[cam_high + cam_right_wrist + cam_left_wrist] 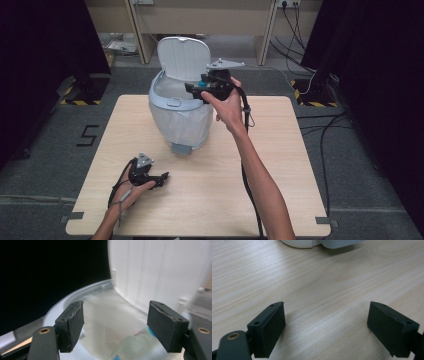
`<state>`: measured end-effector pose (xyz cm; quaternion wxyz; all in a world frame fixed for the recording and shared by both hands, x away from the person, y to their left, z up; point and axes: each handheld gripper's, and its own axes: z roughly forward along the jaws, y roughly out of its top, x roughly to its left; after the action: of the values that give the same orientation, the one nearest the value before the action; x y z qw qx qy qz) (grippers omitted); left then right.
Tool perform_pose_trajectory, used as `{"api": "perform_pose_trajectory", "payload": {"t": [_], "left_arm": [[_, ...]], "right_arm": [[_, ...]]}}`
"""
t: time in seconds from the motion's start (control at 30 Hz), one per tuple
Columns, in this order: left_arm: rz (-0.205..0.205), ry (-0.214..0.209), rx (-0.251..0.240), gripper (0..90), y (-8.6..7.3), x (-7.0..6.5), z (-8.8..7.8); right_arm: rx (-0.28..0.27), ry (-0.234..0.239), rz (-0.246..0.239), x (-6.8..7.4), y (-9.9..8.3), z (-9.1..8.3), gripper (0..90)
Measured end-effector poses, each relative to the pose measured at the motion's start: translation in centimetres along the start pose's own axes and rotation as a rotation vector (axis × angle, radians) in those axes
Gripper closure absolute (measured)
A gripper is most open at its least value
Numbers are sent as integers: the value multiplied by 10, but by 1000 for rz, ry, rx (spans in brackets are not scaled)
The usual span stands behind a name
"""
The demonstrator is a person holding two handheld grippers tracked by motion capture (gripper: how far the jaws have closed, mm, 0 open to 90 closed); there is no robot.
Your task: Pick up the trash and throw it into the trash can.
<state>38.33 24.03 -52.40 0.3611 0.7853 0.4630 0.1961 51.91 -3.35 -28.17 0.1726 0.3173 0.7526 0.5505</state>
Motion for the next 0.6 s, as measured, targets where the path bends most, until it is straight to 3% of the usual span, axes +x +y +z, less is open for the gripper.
{"api": "perform_pose_trajectory", "payload": {"t": [0.2,0.37,0.4,0.43,0.6], "left_arm": [[-1,2,0,139,0,0,0],[-2,0,-1,140,0,0,0],[-2,0,-1,140,0,0,0],[-2,0,-1,140,0,0,0],[-3,3,-2,139,0,0,0]], "right_arm": [[-14,-35,11,-13,-4,-11,300],[-36,-90,36,-34,-10,-24,299],[-36,-90,36,-34,-10,-24,299],[-28,-128,26,-41,-13,-29,294],[-21,-151,36,-53,-20,-38,300]]}}
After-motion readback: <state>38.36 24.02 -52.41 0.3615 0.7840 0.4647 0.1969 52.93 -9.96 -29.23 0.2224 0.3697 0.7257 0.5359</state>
